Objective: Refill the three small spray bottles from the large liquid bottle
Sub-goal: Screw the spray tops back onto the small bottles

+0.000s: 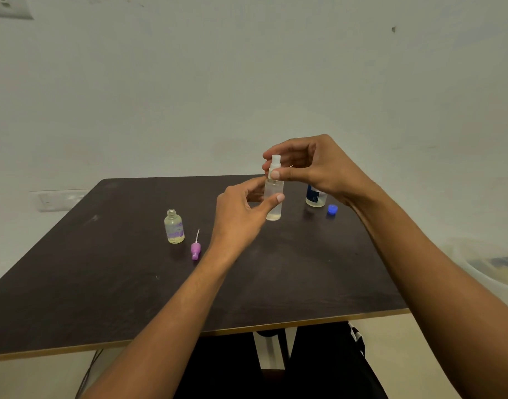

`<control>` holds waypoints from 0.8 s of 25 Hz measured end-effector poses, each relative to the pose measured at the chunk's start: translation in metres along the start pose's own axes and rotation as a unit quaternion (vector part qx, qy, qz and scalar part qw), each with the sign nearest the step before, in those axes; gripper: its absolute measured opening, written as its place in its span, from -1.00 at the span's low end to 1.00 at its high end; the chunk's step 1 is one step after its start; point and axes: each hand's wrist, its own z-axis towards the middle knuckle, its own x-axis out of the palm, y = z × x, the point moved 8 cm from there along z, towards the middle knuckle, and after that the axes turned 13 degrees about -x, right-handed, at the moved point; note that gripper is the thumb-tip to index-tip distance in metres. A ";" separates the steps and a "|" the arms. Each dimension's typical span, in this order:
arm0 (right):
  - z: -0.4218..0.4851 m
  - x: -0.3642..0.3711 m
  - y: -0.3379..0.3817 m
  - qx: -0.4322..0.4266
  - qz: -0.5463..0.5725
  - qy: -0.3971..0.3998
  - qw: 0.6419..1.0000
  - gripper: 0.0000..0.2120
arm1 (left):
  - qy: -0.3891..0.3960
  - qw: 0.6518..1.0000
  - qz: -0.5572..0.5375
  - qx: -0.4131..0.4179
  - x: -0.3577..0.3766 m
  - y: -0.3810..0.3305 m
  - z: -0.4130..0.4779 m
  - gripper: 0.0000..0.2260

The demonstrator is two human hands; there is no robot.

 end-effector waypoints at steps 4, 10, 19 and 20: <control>0.000 -0.003 0.000 -0.005 -0.100 -0.088 0.991 -0.62 | -0.007 1.000 0.004 -0.005 0.001 0.000 0.000 -0.56; -0.001 0.005 -0.003 0.003 -0.006 -0.016 1.000 -0.61 | 0.001 1.000 0.013 -0.004 0.001 0.002 0.002 -0.59; -0.001 -0.001 0.002 -0.034 -0.107 -0.016 0.994 -0.64 | -0.006 1.000 0.007 0.002 0.004 0.000 0.000 -0.57; -0.002 -0.002 0.002 -0.035 -0.125 -0.036 0.991 -0.63 | -0.008 1.000 0.006 -0.001 0.004 0.001 0.000 -0.56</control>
